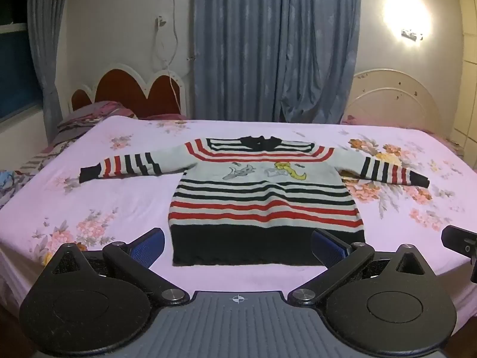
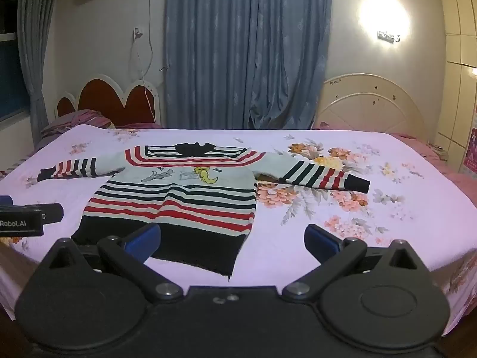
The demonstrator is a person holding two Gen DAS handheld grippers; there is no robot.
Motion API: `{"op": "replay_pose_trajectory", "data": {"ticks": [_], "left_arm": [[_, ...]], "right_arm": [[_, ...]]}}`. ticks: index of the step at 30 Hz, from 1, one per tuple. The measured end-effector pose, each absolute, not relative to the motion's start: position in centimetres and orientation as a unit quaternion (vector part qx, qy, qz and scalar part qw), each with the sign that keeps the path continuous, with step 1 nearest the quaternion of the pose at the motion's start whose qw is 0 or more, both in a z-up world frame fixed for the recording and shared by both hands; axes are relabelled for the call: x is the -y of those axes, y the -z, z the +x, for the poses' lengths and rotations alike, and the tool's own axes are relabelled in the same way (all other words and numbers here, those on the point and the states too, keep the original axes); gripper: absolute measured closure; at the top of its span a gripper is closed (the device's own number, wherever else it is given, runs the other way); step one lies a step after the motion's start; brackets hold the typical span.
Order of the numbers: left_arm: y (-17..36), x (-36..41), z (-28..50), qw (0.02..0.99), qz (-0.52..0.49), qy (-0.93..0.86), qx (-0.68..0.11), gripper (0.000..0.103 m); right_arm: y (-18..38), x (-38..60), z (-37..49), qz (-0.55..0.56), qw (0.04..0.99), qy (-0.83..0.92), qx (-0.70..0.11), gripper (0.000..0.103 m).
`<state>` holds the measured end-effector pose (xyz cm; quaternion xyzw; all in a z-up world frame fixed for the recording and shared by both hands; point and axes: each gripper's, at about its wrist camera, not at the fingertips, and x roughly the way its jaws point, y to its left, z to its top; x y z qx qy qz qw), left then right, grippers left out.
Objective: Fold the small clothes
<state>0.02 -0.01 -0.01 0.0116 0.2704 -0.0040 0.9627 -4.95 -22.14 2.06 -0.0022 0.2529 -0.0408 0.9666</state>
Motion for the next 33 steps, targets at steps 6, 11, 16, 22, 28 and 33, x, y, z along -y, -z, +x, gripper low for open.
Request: {"op": "replay_pose_trajectory", "data": {"ticks": [6, 11, 16, 22, 28, 33], "left_arm": [[0.3, -0.4, 0.3, 0.964, 0.014, 0.001, -0.266, 0.000], [-0.1, -1.0, -0.1, 0.965, 0.015, -0.001, -0.263, 0.000], [-0.6, -0.5, 0.3, 0.964, 0.017, -0.002, -0.264, 0.000], [-0.5, -0.5, 0.3, 0.964, 0.017, -0.002, -0.264, 0.000], [-0.6, -0.1, 0.5, 0.964, 0.017, -0.001, -0.265, 0.000], [-0.6, 0.1, 0.4, 0.964, 0.018, 0.000, -0.265, 0.000]], "right_arm": [[-2.1, 22.1, -4.9, -0.003, 0.967, 0.040, -0.252, 0.001], [-2.0, 22.3, -4.7, -0.003, 0.967, 0.039, -0.252, 0.001], [-2.5, 22.3, -4.6, -0.004, 0.968, 0.040, -0.246, 0.001], [-2.8, 22.6, -4.7, -0.004, 0.968, 0.039, -0.246, 0.001], [-2.5, 23.0, -4.7, -0.002, 0.969, 0.038, -0.245, 0.001], [-2.5, 23.2, -4.7, -0.002, 0.969, 0.039, -0.245, 0.001]]}}
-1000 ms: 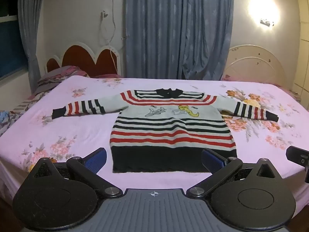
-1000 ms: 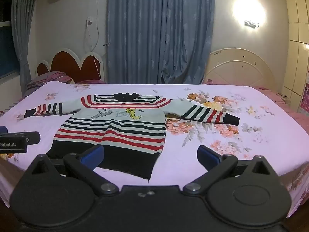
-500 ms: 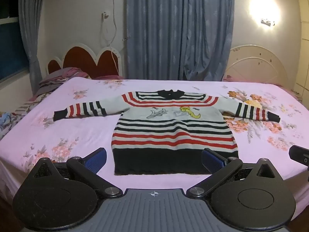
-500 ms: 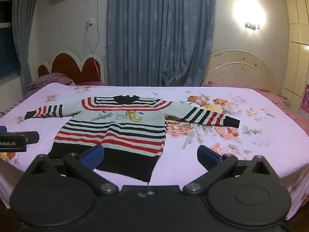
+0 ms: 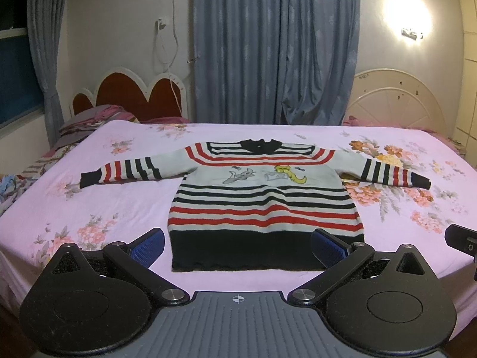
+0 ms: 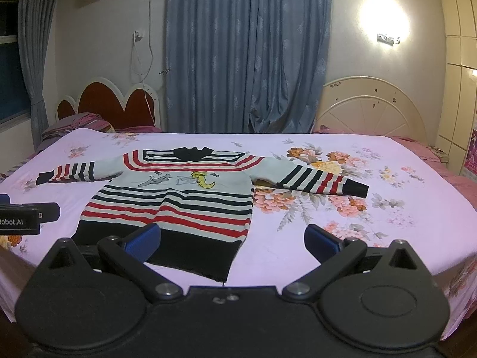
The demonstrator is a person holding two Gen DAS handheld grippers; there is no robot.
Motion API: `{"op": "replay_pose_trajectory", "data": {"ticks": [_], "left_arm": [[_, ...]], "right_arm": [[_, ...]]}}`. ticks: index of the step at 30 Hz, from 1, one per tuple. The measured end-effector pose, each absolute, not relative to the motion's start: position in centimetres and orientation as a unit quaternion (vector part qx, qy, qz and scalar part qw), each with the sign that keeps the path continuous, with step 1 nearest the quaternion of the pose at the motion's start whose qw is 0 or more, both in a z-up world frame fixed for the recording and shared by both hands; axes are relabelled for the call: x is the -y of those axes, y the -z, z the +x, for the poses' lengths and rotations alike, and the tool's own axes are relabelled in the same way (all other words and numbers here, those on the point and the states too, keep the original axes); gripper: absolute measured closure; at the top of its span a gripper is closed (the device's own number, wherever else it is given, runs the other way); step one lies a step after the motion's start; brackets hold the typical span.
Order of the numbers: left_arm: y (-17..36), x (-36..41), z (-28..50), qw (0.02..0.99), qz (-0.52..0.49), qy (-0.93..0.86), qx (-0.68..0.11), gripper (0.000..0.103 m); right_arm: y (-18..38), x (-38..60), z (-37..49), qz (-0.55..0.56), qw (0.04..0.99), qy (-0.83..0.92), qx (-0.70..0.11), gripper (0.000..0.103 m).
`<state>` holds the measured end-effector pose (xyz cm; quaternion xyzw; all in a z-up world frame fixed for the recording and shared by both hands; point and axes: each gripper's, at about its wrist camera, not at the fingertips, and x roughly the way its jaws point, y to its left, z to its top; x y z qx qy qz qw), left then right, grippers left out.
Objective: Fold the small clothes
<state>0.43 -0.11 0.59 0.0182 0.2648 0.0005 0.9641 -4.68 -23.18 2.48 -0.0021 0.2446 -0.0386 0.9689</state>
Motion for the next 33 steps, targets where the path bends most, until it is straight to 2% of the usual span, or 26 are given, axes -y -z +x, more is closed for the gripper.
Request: {"op": "replay_pose_trajectory", "data": {"ticks": [33], "left_arm": [[-0.84, 0.04, 0.43, 0.965, 0.015, -0.006, -0.261, 0.000]], "right_arm": [[-2.70, 23.80, -4.65, -0.001, 0.969, 0.040, -0.243, 0.001]]}}
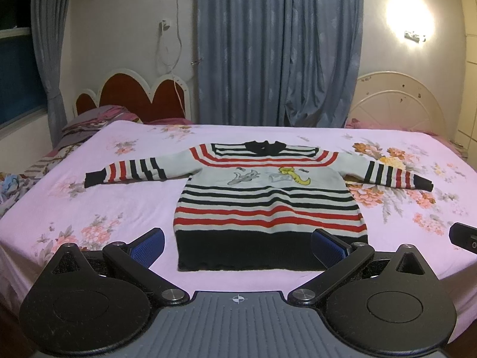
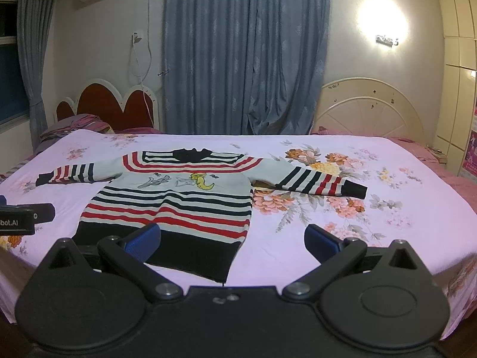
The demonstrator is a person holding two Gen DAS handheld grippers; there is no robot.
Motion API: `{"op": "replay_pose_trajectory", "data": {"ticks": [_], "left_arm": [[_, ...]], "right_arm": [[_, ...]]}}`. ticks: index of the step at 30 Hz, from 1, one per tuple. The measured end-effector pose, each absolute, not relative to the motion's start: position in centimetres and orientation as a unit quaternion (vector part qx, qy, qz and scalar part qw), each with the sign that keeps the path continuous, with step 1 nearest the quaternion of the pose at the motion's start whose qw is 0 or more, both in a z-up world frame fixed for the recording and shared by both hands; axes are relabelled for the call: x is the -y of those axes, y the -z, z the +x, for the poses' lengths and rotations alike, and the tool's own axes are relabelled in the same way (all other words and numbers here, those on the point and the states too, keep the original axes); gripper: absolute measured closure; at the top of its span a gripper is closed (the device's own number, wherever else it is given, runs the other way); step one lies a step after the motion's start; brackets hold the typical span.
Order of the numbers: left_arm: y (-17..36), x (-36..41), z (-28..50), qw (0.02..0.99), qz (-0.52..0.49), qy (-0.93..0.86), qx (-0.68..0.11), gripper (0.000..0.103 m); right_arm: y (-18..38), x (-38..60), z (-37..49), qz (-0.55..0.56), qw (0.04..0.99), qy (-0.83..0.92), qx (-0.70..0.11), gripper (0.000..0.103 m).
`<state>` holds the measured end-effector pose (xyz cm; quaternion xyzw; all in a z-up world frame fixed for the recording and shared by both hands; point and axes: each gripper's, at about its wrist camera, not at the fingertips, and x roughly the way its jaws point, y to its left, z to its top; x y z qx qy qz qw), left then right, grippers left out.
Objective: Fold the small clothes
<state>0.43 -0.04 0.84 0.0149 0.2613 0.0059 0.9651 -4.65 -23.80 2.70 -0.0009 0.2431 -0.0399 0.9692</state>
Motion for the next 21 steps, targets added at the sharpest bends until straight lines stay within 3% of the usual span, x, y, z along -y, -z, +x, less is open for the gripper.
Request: {"op": "replay_pose_trajectory", "data": {"ticks": [21], "left_arm": [[-0.53, -0.60, 0.13, 0.965, 0.015, -0.006, -0.262, 0.000]], "right_arm": [[-2.70, 22.89, -4.61, -0.006, 0.969, 0.041, -0.242, 0.001]]}}
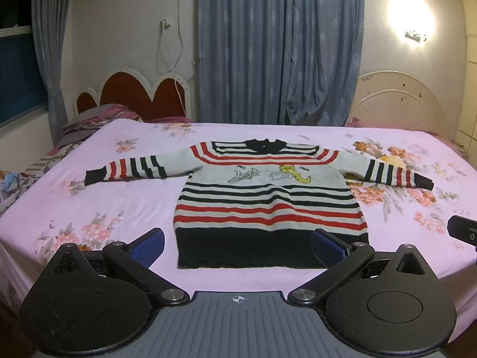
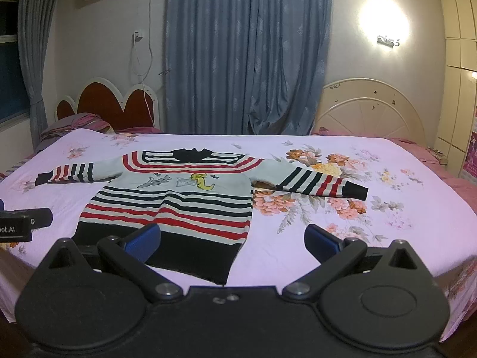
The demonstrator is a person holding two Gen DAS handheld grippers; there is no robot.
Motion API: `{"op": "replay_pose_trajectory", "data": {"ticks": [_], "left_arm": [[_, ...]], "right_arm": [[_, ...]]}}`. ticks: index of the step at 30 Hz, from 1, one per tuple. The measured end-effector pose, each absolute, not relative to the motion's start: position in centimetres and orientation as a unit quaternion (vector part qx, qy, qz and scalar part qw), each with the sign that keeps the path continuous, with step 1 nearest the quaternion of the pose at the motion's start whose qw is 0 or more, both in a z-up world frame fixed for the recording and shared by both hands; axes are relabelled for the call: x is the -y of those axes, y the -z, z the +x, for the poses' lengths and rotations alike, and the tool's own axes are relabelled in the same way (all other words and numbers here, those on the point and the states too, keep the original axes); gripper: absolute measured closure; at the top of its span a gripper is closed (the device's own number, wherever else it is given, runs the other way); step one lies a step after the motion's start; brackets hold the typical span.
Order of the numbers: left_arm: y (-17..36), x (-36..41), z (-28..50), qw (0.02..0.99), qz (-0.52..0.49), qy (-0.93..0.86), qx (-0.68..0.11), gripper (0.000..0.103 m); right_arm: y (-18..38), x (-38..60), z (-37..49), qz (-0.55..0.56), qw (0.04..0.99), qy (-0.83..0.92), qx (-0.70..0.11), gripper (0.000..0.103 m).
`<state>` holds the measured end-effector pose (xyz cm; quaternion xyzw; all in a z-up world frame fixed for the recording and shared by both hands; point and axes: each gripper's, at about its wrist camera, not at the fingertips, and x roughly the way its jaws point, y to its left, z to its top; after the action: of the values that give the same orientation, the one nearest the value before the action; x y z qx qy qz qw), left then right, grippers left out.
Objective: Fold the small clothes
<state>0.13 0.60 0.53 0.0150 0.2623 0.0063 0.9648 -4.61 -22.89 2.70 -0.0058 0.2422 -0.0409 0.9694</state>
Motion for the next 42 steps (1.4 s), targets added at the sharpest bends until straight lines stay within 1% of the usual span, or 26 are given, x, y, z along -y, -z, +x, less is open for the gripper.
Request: {"op": "replay_pose_trajectory", "data": {"ticks": [19, 25, 33, 42], "left_arm": [[0.2, -0.7, 0.9, 0.964, 0.020, -0.007, -0.266, 0.000], [0.5, -0.8, 2.8, 0.960, 0.008, -0.006, -0.279, 0.000], [1.7, -1.9, 8.1, 0.959, -0.032, 0.020, -0.280, 0.000], [2.4, -1.4, 16.6, 0.955, -0.018, 0.050, -0.291, 0.000]], "right_arm": [[-2.6, 23.1, -4.2, -0.005, 0.969, 0.042, -0.242, 0.001], [-1.9, 23.3, -2.1, -0.004, 0.968, 0.051, -0.247, 0.001], [-0.6, 23.9, 2.0, 0.007, 0.965, 0.072, -0.254, 0.001], [0.1, 25.0, 8.2, 0.040, 0.962, 0.106, -0.248, 0.001]]}}
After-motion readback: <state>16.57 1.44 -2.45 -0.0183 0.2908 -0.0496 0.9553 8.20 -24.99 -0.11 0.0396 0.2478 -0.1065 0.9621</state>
